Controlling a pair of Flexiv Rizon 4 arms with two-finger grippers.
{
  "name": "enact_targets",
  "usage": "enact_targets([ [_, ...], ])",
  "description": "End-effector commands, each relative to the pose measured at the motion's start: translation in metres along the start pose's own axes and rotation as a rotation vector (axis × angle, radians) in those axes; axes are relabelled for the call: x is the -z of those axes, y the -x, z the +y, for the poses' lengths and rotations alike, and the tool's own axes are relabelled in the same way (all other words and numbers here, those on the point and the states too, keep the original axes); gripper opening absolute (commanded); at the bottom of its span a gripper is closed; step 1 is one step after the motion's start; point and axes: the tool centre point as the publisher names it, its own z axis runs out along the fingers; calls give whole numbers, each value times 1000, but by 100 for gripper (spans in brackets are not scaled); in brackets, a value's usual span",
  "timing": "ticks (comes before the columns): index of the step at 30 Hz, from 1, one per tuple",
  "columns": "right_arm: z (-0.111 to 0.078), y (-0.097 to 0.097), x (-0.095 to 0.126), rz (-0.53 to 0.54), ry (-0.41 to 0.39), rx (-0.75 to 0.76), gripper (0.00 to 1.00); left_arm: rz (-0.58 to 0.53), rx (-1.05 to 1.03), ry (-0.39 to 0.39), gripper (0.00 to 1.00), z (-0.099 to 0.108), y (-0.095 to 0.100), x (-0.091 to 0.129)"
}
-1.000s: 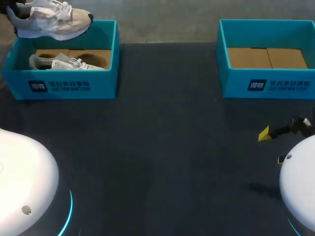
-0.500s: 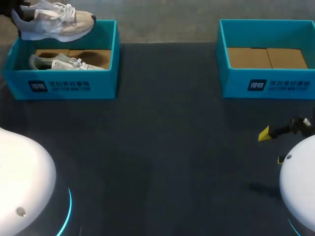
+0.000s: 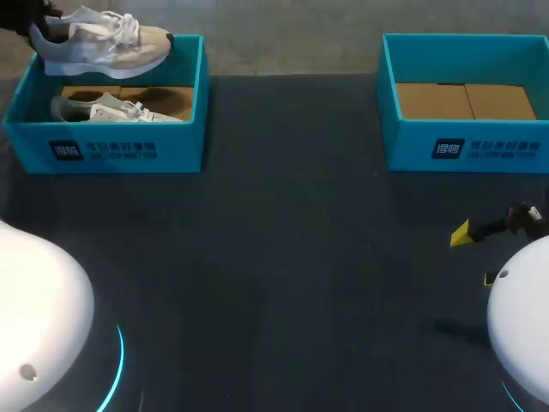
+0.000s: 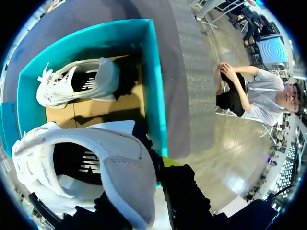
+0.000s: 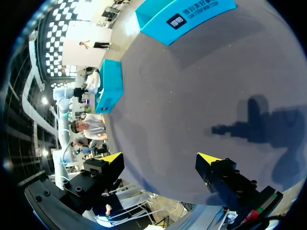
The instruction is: Take the shoe out of the shoebox, open the shoe tongue, remove and reinsert the insole, then place the shoe into the shoebox
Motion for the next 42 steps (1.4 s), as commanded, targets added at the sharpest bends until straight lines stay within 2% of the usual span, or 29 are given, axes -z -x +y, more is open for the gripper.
enact_targets([
  [1,-11,0,7,-1,16,-1,100,10,2,-3,0,2,4,-4],
  [22,-11,0,7,-1,16,-1,100,45,5,-16,0,2,17,-23],
  [32,-11,0,7,-1,16,-1,100,60,21,-36,0,10,23,-38],
  [42,-11,0,7,-1,16,-1,100,62,20,-48,0,12,31,-44],
])
